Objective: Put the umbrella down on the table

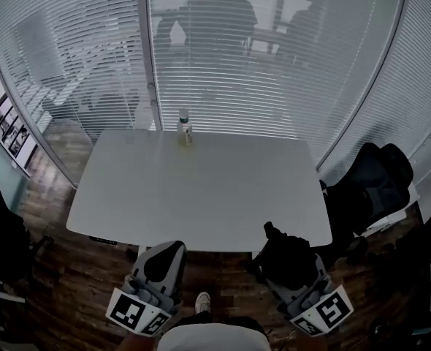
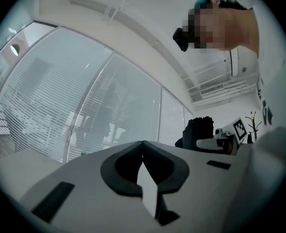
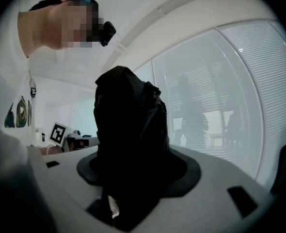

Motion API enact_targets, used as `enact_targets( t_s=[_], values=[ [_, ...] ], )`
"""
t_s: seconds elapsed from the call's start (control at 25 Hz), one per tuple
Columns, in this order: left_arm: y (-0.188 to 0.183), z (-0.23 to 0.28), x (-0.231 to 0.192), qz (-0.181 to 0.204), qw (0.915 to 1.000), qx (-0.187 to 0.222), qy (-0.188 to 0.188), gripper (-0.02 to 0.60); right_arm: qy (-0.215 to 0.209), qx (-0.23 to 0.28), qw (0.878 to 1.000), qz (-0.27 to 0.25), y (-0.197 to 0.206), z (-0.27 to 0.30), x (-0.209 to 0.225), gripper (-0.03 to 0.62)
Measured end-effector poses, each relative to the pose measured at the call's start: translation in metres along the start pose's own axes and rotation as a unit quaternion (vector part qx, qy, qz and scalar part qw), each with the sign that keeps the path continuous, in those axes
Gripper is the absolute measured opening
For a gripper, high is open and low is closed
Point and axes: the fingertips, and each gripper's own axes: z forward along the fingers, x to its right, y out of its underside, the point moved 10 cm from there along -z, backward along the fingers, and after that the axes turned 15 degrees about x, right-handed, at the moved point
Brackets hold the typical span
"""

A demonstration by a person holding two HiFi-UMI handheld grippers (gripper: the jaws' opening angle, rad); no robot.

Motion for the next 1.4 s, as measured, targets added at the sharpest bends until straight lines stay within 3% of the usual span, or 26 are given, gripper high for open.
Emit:
enact_targets(
  t_s=[0.44,0.68,1.0,1.4],
  values=[
    [0.018,0.027,-0.052,-0.013,0.9998,-0.011,0.005,0.012,0.019,-0.014,1.000,0.003,0.026,0.047,0.022,0.256],
    [0.031,0.060,-0.069,-0.011,0.9999,-0.010,0.000,0.012,0.018,-0.012,1.000,0.000,0.032,0.068,0.058,0.256],
    [0.059,0.133,-0.089,-0.002,0.9999,-0.012,0.003,0.012,0.020,-0.007,1.000,0.001,0.046,0.098,0.129,0.256],
    [0.104,0.236,-0.080,0.006,0.9999,-0.010,0.004,0.012,0.018,0.003,1.000,0.005,0.055,0.112,0.244,0.256]
  ],
)
